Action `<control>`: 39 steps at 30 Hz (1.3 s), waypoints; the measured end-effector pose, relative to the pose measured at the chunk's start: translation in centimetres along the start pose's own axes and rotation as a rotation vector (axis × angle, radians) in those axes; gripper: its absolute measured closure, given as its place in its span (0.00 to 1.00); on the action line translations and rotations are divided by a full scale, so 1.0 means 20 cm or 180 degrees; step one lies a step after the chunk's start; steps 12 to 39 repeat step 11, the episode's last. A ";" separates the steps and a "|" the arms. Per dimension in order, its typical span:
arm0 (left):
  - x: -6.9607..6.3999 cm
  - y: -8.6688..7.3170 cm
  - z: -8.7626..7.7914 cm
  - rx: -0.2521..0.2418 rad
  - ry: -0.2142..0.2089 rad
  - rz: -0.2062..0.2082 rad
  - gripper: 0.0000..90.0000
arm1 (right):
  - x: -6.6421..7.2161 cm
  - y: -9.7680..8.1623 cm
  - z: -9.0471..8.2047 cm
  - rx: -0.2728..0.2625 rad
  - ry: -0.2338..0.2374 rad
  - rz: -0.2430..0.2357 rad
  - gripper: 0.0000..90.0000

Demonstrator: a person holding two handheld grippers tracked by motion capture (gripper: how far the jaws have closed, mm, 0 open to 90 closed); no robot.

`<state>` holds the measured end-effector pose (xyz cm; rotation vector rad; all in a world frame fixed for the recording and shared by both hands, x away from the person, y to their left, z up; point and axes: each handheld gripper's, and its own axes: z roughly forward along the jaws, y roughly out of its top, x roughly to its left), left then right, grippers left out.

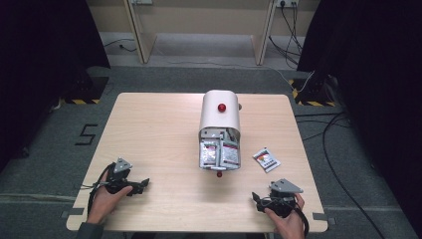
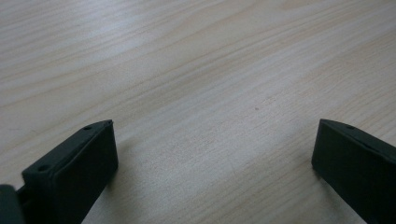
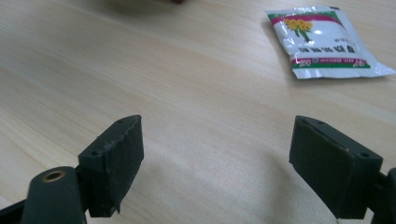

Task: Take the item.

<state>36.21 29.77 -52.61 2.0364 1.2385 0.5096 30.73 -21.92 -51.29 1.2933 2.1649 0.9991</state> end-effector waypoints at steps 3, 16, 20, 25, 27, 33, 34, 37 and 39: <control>0.00 0.00 0.00 -0.0001 0.0000 -0.0003 0.00 | 0.00 -0.01 0.00 0.0032 -0.0032 -0.0038 0.21; 0.00 0.00 0.00 -0.0001 0.0000 -0.0003 0.00 | -0.01 -0.02 0.01 0.0124 -0.0053 -0.0055 0.21; 0.00 0.00 0.00 -0.0001 0.0000 -0.0003 0.00 | -0.01 -0.02 0.01 0.0124 -0.0053 -0.0055 0.21; 0.00 0.00 0.00 -0.0001 0.0000 -0.0003 0.00 | -0.01 -0.02 0.01 0.0124 -0.0053 -0.0055 0.21; 0.00 0.00 0.00 -0.0001 0.0000 -0.0003 0.00 | -0.01 -0.02 0.01 0.0124 -0.0053 -0.0055 0.21; 0.00 0.00 0.00 -0.0001 0.0000 -0.0003 0.00 | -0.01 -0.02 0.01 0.0124 -0.0053 -0.0055 0.21; 0.00 0.00 0.00 -0.0001 0.0000 -0.0003 0.00 | -0.01 -0.02 0.01 0.0124 -0.0053 -0.0055 0.21; 0.00 0.00 0.00 -0.0001 0.0000 -0.0003 0.00 | -0.01 -0.02 0.01 0.0124 -0.0053 -0.0055 0.21; 0.00 0.00 0.00 -0.0001 0.0000 -0.0003 0.00 | -0.01 -0.02 0.01 0.0124 -0.0053 -0.0055 0.21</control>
